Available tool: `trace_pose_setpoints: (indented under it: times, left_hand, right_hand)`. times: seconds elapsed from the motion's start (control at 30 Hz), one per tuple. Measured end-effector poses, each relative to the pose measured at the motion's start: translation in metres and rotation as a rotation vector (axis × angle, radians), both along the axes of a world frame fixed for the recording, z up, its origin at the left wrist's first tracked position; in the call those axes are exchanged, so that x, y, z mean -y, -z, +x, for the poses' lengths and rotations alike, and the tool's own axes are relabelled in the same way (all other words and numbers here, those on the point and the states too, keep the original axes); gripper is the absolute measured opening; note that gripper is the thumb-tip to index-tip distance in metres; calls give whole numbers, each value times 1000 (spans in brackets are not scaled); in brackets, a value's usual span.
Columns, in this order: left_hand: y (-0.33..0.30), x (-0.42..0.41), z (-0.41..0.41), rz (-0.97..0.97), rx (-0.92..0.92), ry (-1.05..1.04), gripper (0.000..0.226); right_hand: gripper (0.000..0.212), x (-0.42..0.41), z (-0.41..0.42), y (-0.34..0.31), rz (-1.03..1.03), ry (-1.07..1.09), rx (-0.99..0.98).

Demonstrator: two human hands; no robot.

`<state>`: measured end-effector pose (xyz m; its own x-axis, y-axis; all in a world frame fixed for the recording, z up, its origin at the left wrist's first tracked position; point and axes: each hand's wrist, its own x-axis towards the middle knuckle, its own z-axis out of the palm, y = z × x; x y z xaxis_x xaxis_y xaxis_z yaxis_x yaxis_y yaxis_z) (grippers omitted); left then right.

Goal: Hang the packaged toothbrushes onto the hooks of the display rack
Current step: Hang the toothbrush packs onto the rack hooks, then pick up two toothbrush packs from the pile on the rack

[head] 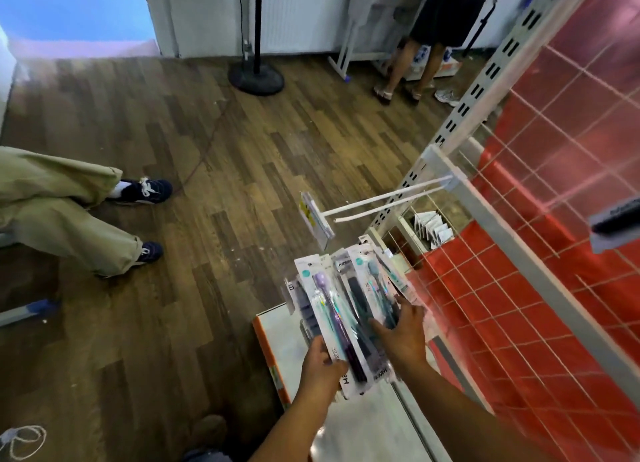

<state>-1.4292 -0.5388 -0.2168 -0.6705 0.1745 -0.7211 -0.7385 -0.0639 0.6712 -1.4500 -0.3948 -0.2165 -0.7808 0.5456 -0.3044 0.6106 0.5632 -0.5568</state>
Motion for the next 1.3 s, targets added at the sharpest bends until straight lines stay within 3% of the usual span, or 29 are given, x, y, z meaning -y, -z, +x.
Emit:
trace_pose_setpoints:
  times: [0.23,0.33,0.43,0.7,0.93,1.3]
  left_hand:
    - [-10,14,-1,62,-56,132,47]
    - [-15,25,-1,70,-67,238,50]
    - [-25,38,-5,107,-78,344,50]
    - [-44,65,-9,203,-143,575,44]
    - [-70,78,-12,187,-274,801,56]
    - [-120,84,-18,244,-461,911,52]
  right_hand:
    - [59,19,17,-19,52,115,-50]
    - [53,30,31,-29,-61,247,-127]
    - [52,44,46,-42,-148,361,-191]
    - [54,78,82,-69,-93,572,-231]
    - [58,103,103,-94,-53,714,-360]
    - [60,138,119,-151,27,786,-609]
